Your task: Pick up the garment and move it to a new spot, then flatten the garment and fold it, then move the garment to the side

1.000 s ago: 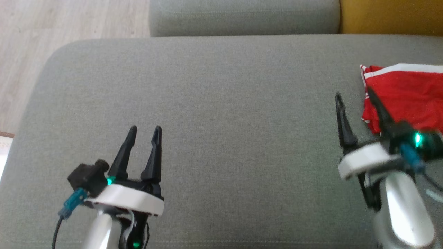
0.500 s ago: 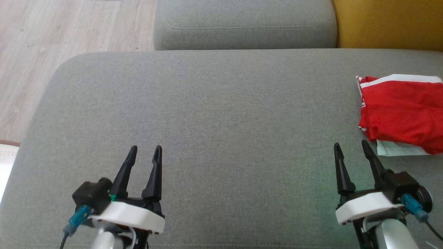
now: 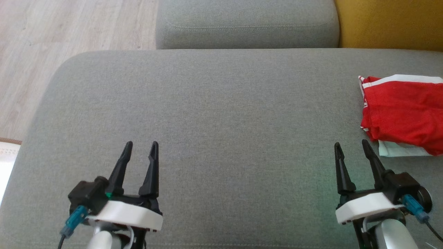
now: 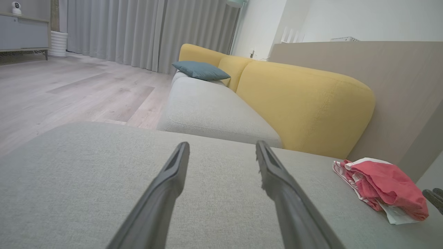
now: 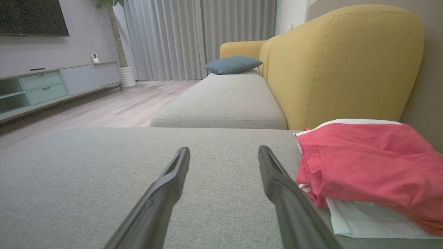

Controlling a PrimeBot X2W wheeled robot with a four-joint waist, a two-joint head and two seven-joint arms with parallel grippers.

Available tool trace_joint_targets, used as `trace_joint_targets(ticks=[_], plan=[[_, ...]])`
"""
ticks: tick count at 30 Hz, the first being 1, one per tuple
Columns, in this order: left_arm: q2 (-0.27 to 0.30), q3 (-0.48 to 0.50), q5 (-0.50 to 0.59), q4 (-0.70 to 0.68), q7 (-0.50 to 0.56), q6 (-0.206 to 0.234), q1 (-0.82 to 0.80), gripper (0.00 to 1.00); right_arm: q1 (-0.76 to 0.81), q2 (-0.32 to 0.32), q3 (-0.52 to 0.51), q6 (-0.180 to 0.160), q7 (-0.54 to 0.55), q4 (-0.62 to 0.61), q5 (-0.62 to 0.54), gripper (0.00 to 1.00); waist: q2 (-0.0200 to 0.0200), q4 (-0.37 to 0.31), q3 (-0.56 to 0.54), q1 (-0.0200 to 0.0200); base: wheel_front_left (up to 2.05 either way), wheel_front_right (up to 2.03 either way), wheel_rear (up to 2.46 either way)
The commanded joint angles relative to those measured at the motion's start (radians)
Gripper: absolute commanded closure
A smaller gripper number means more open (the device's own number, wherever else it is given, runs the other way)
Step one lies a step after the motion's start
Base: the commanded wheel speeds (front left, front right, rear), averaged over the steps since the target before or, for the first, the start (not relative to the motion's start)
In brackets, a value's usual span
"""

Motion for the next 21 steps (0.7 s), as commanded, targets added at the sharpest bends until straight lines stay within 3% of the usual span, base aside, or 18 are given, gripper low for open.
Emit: trace_joint_targets(ticks=[1, 20, 21], plan=[[0.005, 0.036, 0.013, -0.043, -0.005, 0.008, -0.030, 0.00, -0.029, -0.003, 0.025, -0.001, -0.013, -0.026, 0.012, 0.00, -0.0001, -0.001, 0.000, 0.0001, 0.00, 0.00, 0.00], [0.005, 0.046, -0.043, 0.008, -0.005, -0.018, -0.024, 0.00, -0.020, -0.003, 0.029, -0.001, -0.013, -0.053, 0.029, 0.00, -0.0001, -0.027, 0.004, 0.0001, 0.00, 0.00, 0.00], [0.000, 0.011, -0.041, 0.040, 0.000, -0.017, 0.003, 1.00, 0.000, 0.000, 0.001, 0.000, 0.000, -0.015, 0.025, 1.00, -0.0001, -0.027, 0.004, 0.0001, 0.00, 0.00, 0.00]])
